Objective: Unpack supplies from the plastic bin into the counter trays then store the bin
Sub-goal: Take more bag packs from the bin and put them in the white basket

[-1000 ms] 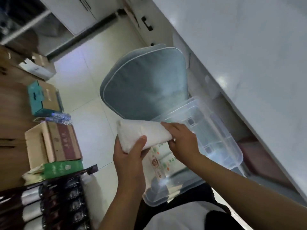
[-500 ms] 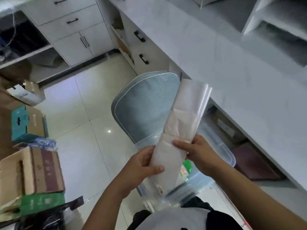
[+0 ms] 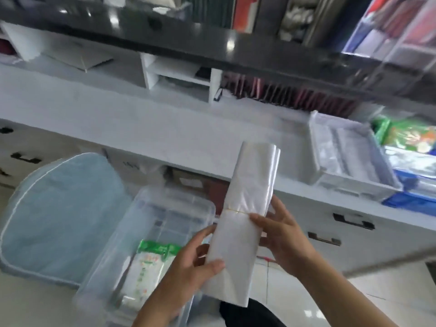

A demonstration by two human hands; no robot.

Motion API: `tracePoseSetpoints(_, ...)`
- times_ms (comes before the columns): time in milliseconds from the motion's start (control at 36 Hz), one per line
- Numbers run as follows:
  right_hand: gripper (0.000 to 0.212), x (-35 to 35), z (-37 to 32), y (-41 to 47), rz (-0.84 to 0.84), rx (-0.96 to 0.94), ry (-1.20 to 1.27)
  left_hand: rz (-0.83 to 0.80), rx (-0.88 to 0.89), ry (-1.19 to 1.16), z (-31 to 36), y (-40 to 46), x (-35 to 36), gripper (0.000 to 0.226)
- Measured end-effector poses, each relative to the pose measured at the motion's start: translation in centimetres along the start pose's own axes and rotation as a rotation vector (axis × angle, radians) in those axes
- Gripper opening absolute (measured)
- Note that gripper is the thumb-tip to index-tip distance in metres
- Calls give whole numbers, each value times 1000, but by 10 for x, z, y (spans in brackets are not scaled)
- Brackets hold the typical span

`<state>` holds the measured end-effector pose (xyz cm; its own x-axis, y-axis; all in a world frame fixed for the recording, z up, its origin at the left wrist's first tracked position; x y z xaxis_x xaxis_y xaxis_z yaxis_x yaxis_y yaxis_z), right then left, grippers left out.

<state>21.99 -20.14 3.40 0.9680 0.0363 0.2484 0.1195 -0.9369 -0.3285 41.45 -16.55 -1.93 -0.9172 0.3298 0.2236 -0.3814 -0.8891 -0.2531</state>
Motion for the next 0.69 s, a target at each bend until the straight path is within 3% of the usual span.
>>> tracePoseSetpoints(222, 59, -97, -32, -25, -51, -60, -33, -232, 63, 61, 34, 51, 101, 66)
tracePoseSetpoints(472, 58, -214, -88, -5, -169, -97, -112, -255, 93, 17, 63, 154, 219, 71)
tracePoseSetpoints(694, 68, -330, -108, 3, -19, -69, -143, -203, 64, -3, 55, 230, 308, 69)
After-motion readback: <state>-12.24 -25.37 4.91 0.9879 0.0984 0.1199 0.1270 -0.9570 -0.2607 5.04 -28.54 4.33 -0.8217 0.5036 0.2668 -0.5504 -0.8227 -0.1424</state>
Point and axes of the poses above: each hand's wrist, its own y-axis towards the middle knuckle, its own x-axis out of the palm, z = x × y, the point moved 6 cm from there along y, towards the middle knuckle, and after that the axes turned 5 degrees about x, right-handed, at the moved point
